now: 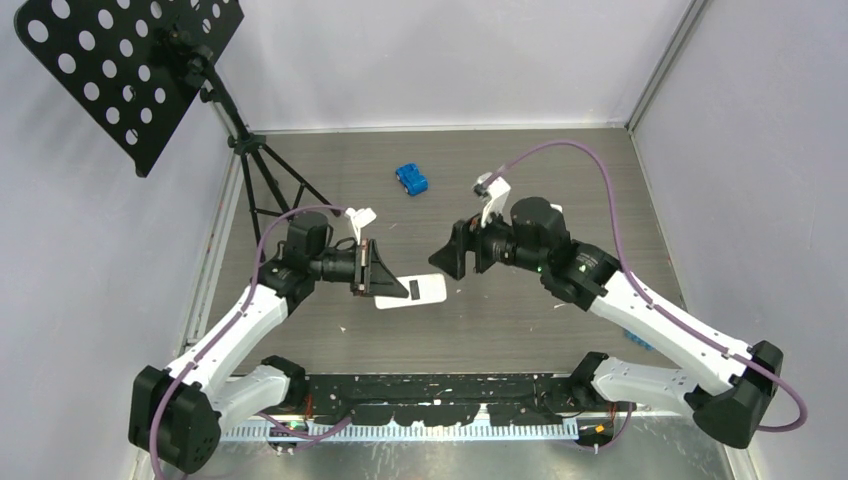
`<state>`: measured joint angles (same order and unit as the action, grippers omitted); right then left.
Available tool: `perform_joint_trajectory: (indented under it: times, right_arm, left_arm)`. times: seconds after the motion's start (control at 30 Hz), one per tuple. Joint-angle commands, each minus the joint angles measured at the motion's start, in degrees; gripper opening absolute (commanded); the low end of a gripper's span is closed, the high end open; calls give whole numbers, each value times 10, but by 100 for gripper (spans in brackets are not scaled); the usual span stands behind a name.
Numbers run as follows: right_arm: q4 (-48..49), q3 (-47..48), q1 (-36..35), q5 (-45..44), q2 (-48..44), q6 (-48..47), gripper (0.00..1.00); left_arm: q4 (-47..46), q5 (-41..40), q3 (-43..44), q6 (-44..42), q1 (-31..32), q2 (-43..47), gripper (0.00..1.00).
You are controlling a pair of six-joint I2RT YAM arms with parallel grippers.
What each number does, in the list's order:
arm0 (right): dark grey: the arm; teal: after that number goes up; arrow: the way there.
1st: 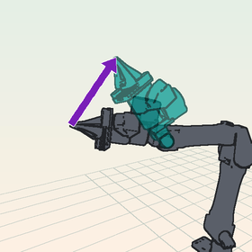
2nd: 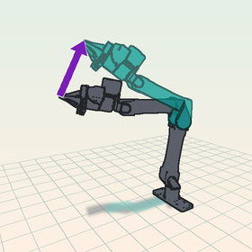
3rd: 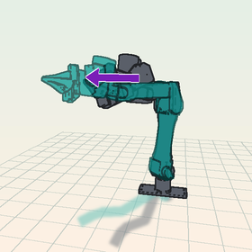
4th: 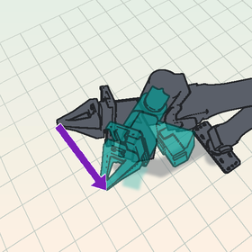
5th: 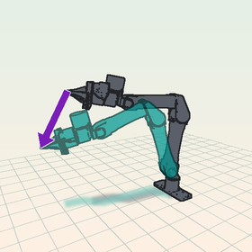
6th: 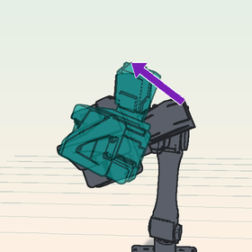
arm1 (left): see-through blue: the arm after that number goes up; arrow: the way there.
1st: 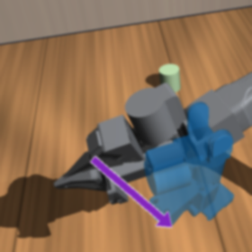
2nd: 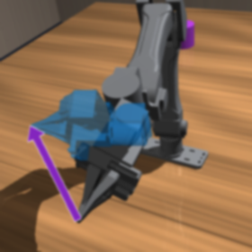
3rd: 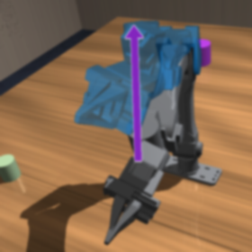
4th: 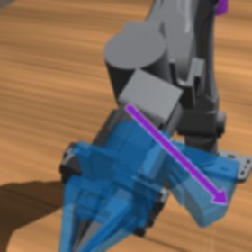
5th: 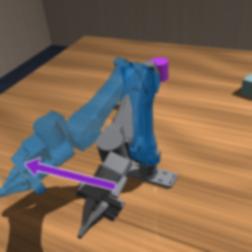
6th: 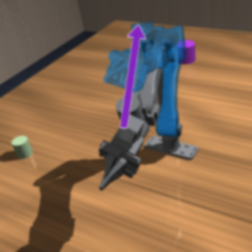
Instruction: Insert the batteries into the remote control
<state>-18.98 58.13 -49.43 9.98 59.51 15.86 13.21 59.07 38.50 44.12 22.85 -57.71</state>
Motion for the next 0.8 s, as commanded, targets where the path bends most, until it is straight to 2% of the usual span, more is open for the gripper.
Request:
perform_joint_trajectory:
  times: [0.0, 0.27, 0.4, 0.5, 0.67, 0.77]
  right_arm:
    - [80, -44, 70, 78, 8, 228, 82]
    - [227, -112, 108, 223, 10, 317, 80]
    - [241, -113, 108, 248, 28, 319, 70]
    - [260, -120, 109, 253, 28, 320, 58]
    - [304, -143, 114, 255, 15, 332, 48]
    - [344, -161, 120, 263, 9, 352, 44]
  left_arm:
    - [-99, 37, 26, 54, -14, 8, 0]
    - [-194, 74, 21, 134, -33, -8, 0]
    - [-237, 82, 13, 169, -37, -10, 0]
    - [-247, 84, 11, 179, -38, -7, 0]
    - [-267, 88, 10, 202, -39, -1, 0]
    - [-327, 95, 6, 250, -39, 2, 0]
